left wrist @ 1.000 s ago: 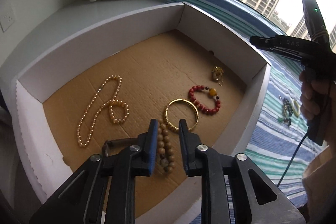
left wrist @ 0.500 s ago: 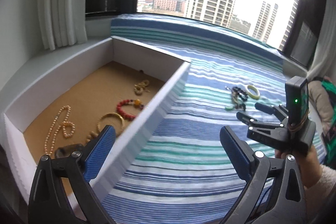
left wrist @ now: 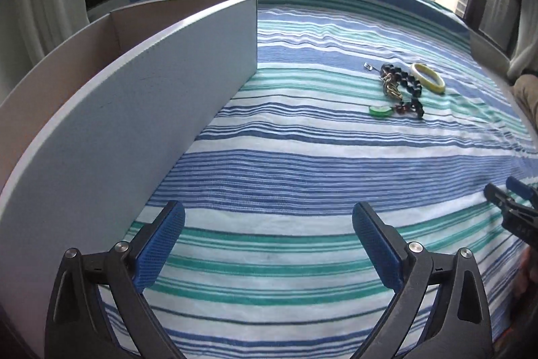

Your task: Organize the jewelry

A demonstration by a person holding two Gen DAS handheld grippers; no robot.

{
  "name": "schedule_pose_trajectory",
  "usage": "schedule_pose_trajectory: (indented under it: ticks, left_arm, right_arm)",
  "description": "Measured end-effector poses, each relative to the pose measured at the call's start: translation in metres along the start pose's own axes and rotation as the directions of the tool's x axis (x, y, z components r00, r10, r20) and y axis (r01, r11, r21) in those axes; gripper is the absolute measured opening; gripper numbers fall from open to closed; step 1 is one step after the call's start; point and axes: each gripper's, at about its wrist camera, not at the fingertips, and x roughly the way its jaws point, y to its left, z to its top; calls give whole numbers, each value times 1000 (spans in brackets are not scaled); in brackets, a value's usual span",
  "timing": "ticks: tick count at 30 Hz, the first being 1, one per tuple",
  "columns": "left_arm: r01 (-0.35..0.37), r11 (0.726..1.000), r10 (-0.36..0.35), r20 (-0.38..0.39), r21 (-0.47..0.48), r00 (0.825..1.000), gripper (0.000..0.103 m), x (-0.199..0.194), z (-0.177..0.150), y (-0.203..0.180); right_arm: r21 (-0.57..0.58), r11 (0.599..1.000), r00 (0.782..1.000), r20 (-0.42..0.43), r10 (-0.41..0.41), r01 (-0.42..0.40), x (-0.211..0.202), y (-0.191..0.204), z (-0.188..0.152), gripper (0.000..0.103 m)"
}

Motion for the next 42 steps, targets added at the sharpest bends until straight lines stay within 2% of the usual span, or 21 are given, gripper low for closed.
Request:
schedule_pose_trajectory:
  ticks: [3, 6, 9, 42]
  left_arm:
    - [-37, 999, 38, -40, 19, 998, 100, 21, 0, 1]
    - [-45, 999, 45, -32, 27, 998, 103, 24, 0, 2]
    - [-3, 1000, 2, -42, -15, 999, 103, 25, -1, 10]
    - [-7, 1000, 7, -41, -16, 999, 103, 22, -4, 9]
  right_arm:
    - [28, 999, 1000, -13, 25, -24, 6, -3, 1, 79]
    - [39, 999, 999, -16, 31, -31, 7, -4, 0, 81]
    - [41, 999, 999, -18, 31, -31, 7, -4, -1, 83]
    - [43, 999, 999, -19, 32, -32, 8, -5, -2, 85]
